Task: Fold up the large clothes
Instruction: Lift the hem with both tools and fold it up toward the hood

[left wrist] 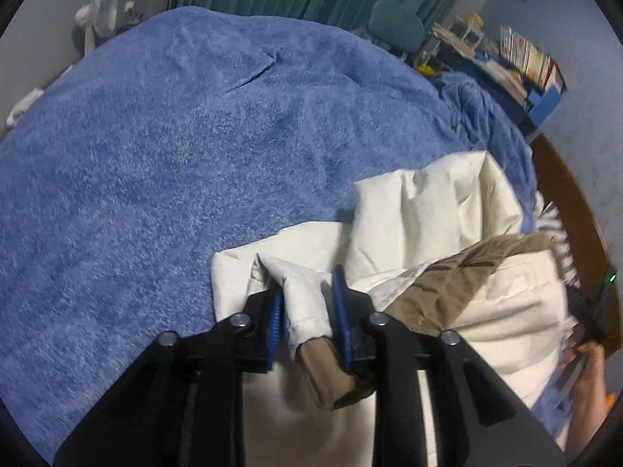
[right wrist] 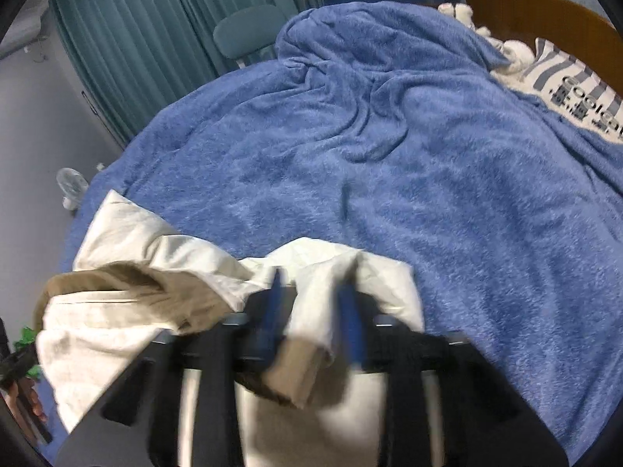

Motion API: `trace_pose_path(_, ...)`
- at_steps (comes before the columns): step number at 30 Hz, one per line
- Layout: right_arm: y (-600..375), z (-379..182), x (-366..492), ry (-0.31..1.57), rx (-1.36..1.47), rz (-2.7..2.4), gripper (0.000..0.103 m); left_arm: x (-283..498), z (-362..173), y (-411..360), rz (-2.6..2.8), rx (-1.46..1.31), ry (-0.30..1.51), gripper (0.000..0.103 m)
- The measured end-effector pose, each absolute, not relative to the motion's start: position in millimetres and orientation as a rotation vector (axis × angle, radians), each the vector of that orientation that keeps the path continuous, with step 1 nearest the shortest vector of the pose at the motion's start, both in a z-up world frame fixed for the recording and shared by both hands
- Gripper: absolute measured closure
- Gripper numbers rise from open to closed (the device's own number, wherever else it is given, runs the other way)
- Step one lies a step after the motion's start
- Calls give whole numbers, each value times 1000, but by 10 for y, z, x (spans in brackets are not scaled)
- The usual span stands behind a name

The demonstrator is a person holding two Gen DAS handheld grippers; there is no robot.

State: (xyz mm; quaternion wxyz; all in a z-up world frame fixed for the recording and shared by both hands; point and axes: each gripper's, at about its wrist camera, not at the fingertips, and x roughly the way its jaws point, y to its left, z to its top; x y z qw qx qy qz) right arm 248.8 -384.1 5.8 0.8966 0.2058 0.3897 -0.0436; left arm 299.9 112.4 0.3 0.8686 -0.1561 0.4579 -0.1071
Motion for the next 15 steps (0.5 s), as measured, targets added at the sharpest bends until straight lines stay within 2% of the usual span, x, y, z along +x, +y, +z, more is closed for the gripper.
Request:
trace_pose_path(1, -3838, 121, 2440, 782, 445, -70, 40, 2954, 64, 1136, -241, -351, 940, 63)
trace_pose_path(2, -3837, 177, 2405, 760, 448, -67, 27, 2930, 115, 1125, -258, -366, 923, 43)
trace_pose_path(3, -3822, 250, 2343, 733, 434, -71, 16, 2882, 188, 1115, -270, -368, 901, 34)
trace_pose_path(4, -3787, 317, 2282, 716, 414, -63, 15, 2791, 306, 1089, -242, -329, 858, 21)
trace_pose_path(5, -3731, 373, 2217, 711, 387, -45, 15, 2684, 423, 1050, -218, -284, 812, 15)
trace_pose_path(9, -3412, 434, 1850, 735, 251, 15, 16, 2287, 518, 732, -239, -107, 777, 14)
trace_pose_path(15, -2955, 155, 1115, 777, 67, 62, 16, 1504, 70, 149, -289, 56, 791, 13)
